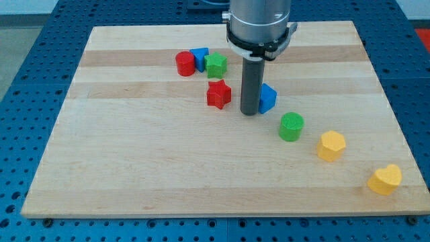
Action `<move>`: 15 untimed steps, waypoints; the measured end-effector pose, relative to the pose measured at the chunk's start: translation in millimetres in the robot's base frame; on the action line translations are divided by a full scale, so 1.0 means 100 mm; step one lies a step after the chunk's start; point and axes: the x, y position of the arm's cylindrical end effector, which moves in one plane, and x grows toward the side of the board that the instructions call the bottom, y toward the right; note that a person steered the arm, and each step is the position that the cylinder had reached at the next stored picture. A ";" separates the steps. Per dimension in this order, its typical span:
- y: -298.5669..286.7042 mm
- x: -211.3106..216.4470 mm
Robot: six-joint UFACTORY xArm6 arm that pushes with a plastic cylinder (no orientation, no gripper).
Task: Push red star into red circle
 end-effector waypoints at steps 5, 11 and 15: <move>-0.85 -0.21; -0.30 -0.47; -1.06 -0.47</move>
